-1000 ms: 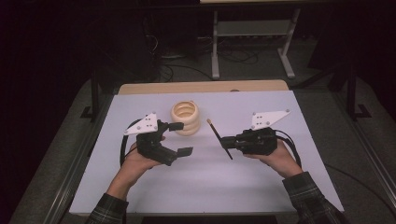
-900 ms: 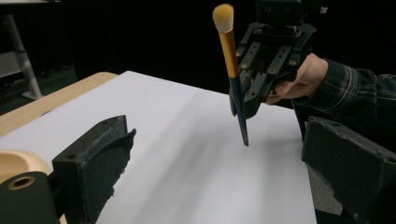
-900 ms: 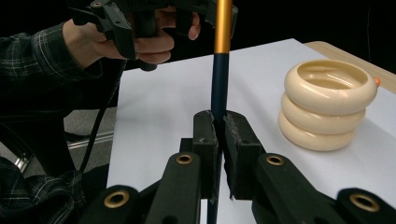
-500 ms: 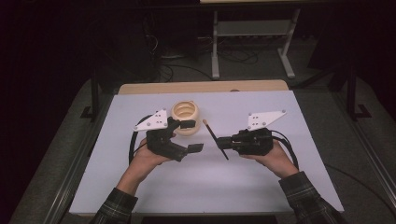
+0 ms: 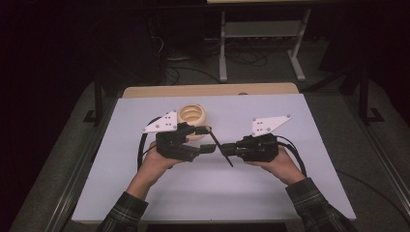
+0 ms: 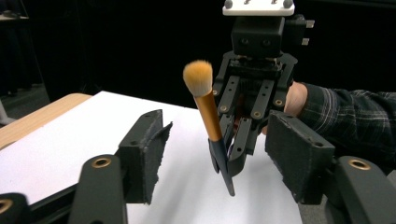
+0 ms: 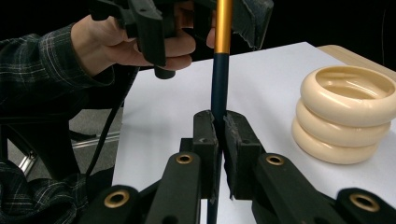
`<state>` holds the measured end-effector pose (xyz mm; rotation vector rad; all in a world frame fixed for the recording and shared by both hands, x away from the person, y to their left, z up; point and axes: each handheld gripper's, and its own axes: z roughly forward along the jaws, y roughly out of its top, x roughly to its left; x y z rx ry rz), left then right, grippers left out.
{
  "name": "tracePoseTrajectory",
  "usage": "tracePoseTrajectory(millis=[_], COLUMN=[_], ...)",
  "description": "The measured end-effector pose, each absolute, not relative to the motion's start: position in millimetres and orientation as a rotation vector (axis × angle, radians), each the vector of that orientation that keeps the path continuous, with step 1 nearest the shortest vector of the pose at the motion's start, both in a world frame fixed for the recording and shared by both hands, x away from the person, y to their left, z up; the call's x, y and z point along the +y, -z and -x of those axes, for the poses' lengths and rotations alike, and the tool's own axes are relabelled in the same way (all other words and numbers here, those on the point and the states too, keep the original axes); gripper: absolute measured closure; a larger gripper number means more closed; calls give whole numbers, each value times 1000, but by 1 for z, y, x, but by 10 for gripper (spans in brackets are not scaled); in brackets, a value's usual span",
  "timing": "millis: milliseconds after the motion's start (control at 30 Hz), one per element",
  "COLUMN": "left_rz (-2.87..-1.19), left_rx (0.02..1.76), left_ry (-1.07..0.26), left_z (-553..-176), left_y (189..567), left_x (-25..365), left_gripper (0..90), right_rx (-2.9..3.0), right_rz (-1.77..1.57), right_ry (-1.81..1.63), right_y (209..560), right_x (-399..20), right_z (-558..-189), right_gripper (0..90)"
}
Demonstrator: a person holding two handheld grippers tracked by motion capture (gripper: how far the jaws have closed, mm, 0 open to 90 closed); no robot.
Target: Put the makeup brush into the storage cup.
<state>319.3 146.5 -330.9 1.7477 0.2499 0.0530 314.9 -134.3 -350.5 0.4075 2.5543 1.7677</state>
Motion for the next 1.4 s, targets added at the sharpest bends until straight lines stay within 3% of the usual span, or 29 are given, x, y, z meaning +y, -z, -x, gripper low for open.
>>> tracePoseTrajectory(millis=[733,1400], left_rz=[-1727,-1718], left_rx=[259,248], left_ry=[-39,-2], left_z=[-323,-324], left_y=[333,333], left_x=[141,135], left_gripper=[639,741], right_rx=[2550,2544], right_rz=[-400,-389], right_ry=[-1778,-1786], right_y=[351,350], right_x=[-132,-133], right_z=[-316,-316], right_gripper=[829,829])
